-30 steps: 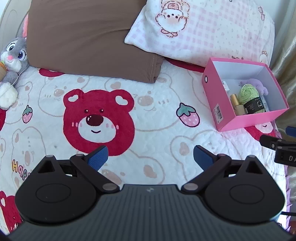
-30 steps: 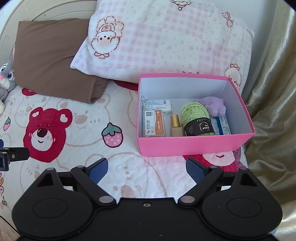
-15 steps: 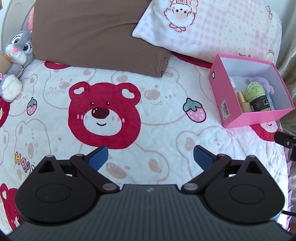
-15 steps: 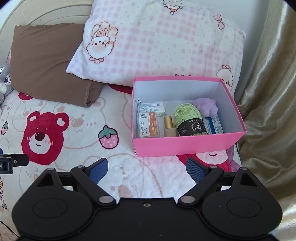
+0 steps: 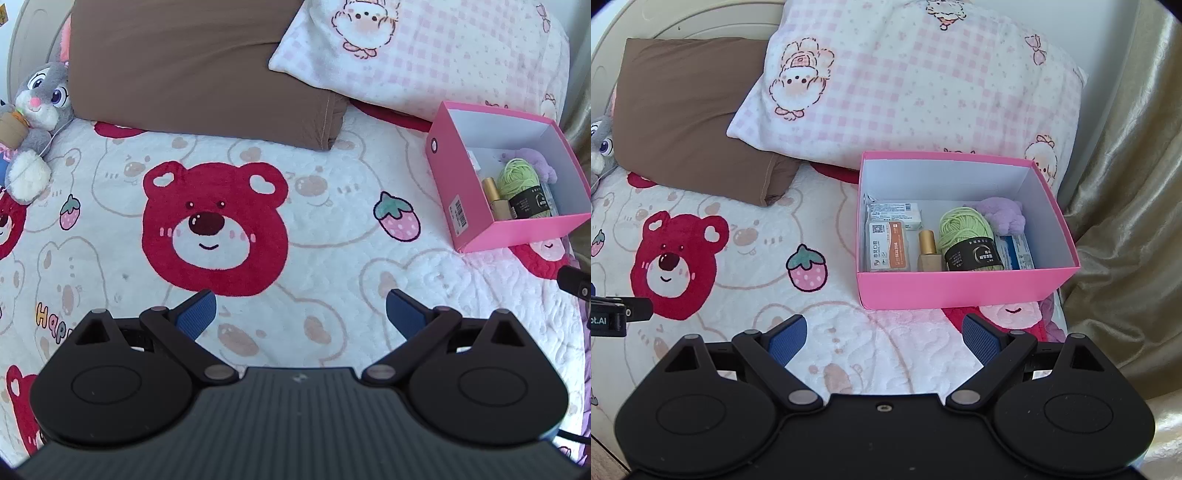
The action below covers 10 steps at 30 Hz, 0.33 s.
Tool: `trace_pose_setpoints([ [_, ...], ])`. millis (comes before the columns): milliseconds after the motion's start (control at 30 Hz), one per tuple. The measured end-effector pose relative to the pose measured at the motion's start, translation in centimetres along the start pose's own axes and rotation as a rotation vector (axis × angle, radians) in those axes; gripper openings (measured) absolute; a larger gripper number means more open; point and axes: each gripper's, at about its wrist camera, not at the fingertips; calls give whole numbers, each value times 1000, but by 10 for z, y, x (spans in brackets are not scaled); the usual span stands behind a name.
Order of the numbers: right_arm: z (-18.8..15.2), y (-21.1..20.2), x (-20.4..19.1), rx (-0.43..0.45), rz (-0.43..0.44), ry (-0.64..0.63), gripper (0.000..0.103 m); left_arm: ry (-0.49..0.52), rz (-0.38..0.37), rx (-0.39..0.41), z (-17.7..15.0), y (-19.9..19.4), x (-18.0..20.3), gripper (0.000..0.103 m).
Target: Organize objects
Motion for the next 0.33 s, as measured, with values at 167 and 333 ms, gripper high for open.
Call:
trace_pose_setpoints([
  [167, -1, 2, 0, -9, -8, 0, 93, 19, 7, 2, -1, 0, 1, 100],
  [333, -2, 3, 1, -6, -4, -4, 93, 14, 10, -7, -1, 2, -1, 100],
])
Point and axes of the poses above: each gripper's, at about its wrist camera, not at the fingertips, and y roughly the way its jaws point, x to its right, z to its top, and after that the axes turned 15 degrees about x, right-handed
